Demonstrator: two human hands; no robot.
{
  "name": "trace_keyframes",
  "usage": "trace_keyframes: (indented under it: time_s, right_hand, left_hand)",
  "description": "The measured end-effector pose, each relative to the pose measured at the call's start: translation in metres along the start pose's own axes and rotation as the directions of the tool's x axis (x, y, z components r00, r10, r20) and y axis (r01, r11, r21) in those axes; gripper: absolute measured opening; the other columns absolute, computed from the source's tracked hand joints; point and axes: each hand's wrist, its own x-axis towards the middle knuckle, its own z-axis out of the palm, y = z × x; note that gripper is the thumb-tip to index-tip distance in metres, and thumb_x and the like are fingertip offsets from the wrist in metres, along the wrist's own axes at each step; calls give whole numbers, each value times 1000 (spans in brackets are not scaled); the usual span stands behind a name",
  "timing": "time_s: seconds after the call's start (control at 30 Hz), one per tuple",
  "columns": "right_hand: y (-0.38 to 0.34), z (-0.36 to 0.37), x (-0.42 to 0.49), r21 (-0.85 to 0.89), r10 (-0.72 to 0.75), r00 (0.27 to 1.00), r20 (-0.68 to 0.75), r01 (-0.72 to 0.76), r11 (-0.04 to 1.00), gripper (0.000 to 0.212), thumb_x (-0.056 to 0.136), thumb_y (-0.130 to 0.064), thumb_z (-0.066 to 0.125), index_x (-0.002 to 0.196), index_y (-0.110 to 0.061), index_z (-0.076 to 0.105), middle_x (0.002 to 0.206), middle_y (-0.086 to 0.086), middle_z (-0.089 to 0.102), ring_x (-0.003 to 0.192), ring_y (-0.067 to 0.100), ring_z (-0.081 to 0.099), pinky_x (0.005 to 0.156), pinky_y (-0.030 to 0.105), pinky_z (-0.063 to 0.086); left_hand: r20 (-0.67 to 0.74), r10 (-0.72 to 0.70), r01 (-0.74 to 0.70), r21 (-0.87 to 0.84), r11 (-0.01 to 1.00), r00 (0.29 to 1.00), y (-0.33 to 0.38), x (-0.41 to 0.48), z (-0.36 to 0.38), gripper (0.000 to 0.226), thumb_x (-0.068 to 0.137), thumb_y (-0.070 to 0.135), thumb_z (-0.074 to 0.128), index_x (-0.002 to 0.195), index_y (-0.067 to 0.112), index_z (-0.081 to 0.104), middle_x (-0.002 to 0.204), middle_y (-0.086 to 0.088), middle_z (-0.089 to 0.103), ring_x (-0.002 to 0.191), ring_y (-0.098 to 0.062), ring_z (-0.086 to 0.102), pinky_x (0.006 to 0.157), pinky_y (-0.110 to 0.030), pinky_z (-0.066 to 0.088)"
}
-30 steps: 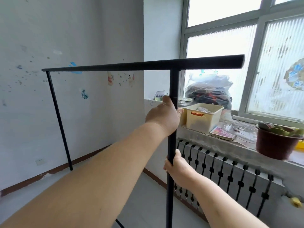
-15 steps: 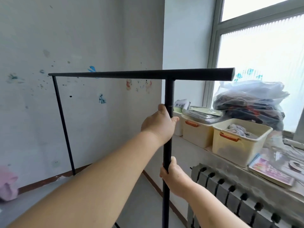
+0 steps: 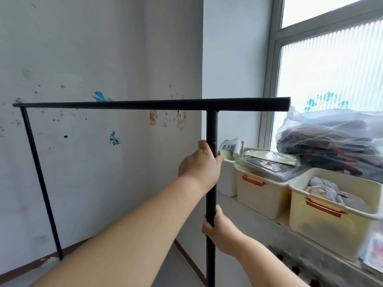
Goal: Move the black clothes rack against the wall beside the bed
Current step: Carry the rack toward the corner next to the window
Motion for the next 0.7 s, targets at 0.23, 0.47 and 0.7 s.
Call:
trace_keyframes:
  time_s: [0.23,0.47,0.7]
  right_hand:
    - [-2,3,93,-5,-23,1000,-17,23,1000,20,81,-30,50,97,-26,39,85,2,57,68,16,52,59,28,45]
    - [-8,9,177,-1,-55,998,9,55,998,21,82,-31,50,100,-26,39,87,3,58,69,18,53,59,30,46]
    - [-15,12,269,22,-113,991,70,112,993,21,86,-26,47,104,-19,39,81,2,51,67,19,47,61,31,40]
  left_hand:
    - [-38,6,-5,37,999,999,-42,67,39,41,94,44,38,107,5,34,103,-17,65,89,-40,62,61,-35,38]
    - [-65,-52,55,38,998,997,-83,130,72,35,93,44,40,91,14,24,100,-15,66,84,-39,62,59,-34,35]
    - [-128,-110,123,102,987,986,-125,199,111,36,92,45,41,99,12,32,98,-15,67,83,-39,62,58,-34,36]
